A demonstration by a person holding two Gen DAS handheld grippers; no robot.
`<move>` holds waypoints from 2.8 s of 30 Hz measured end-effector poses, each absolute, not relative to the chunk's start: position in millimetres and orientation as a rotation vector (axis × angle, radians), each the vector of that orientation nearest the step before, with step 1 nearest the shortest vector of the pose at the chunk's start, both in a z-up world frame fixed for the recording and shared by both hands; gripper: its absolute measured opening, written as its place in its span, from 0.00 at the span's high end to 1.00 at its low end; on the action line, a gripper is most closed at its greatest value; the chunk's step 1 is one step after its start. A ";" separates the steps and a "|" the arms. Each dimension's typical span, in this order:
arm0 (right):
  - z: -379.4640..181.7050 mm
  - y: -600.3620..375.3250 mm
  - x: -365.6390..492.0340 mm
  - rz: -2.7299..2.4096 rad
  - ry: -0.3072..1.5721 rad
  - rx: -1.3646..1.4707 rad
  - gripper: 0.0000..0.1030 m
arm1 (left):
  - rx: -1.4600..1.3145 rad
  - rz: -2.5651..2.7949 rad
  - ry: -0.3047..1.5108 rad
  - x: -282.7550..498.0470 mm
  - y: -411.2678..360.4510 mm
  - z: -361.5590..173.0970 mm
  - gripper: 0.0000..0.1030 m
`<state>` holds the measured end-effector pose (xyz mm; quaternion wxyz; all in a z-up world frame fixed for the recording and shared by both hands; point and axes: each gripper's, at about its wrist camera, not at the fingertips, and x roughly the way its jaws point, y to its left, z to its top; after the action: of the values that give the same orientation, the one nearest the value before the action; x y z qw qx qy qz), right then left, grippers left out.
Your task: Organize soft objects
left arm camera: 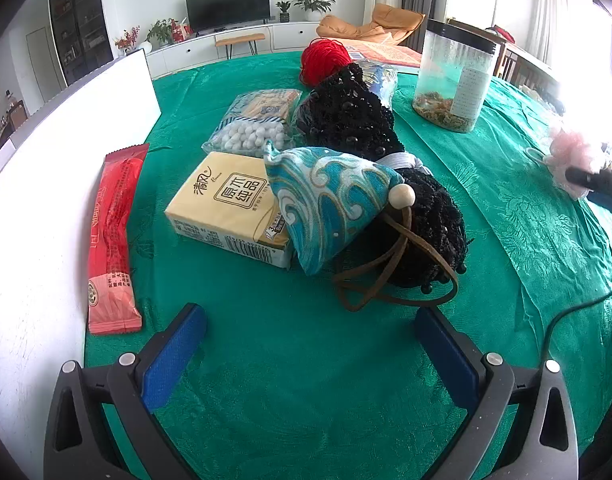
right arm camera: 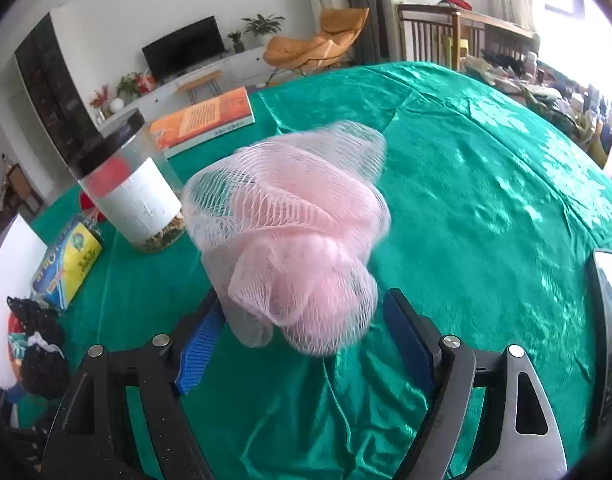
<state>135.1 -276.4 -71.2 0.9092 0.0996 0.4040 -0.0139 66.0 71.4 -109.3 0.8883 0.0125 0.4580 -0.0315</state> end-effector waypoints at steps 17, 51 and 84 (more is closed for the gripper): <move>-91.0 -257.2 126.3 -0.029 0.922 0.013 0.13 | 0.026 -0.065 0.951 65.8 71.5 -109.3 0.00; -90.4 -258.6 127.4 -0.028 0.922 0.014 0.12 | 0.025 -0.065 0.951 66.1 71.7 -109.4 0.00; -90.4 -259.1 127.3 -0.028 0.922 0.014 0.12 | 0.025 -0.064 0.950 65.6 71.6 -109.4 0.00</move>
<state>127.3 -259.1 -90.4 0.8955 0.0069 0.4449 -0.0133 65.6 71.6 -109.4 0.8887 0.0120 0.4573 -0.0309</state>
